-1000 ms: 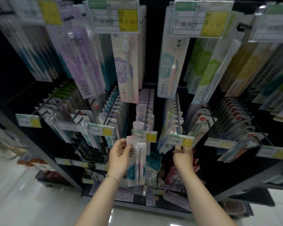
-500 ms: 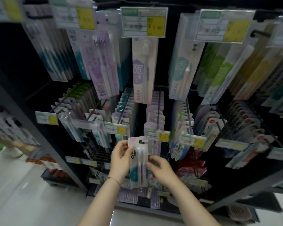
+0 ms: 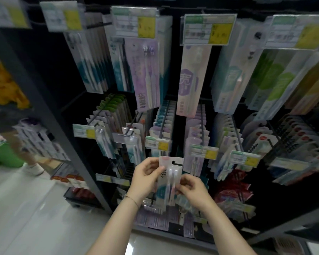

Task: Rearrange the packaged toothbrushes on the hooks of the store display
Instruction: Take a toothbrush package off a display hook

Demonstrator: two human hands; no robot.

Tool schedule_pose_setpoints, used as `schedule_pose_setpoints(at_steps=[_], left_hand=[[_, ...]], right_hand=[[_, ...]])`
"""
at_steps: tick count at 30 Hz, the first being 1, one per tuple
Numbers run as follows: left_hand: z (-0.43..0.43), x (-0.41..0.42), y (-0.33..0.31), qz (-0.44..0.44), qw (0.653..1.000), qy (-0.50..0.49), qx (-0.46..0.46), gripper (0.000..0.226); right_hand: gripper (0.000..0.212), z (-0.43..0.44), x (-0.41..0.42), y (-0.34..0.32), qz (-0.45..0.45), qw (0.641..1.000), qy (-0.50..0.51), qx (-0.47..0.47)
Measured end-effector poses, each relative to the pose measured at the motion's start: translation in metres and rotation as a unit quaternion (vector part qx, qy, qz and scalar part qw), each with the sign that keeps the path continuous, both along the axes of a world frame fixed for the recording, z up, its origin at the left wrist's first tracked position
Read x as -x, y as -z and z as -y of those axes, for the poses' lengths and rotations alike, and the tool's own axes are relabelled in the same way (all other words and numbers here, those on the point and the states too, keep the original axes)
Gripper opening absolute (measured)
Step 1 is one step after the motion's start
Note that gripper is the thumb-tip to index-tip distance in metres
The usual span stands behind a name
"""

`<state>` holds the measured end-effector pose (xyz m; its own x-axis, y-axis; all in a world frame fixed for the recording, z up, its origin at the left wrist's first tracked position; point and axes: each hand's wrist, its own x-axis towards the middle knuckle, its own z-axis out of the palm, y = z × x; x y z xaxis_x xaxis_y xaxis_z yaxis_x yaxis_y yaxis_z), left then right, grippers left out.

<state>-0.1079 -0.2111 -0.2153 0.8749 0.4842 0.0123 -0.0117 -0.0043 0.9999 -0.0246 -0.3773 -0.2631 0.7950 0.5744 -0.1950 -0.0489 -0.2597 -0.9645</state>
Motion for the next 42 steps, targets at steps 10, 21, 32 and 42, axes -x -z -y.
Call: schedule_pose_setpoints(at_steps=[10,21,32,42], left_hand=[[-0.015,0.001,-0.020,0.010,0.999,-0.003,-0.035,0.019],[-0.050,0.004,-0.088,0.095,0.987,-0.106,-0.072,0.010],[-0.147,0.027,-0.131,0.124,0.978,-0.156,-0.060,0.016],[-0.235,0.015,-0.151,0.104,0.980,-0.167,-0.025,0.012]], right_hand=[[0.019,-0.013,-0.013,-0.074,0.102,0.993,-0.033,-0.055],[0.015,-0.065,-0.022,-0.134,0.159,0.977,-0.057,-0.128],[0.025,-0.181,0.000,-0.161,0.197,0.965,-0.064,-0.163],[0.020,-0.273,0.002,-0.180,0.216,0.967,0.000,-0.135]])
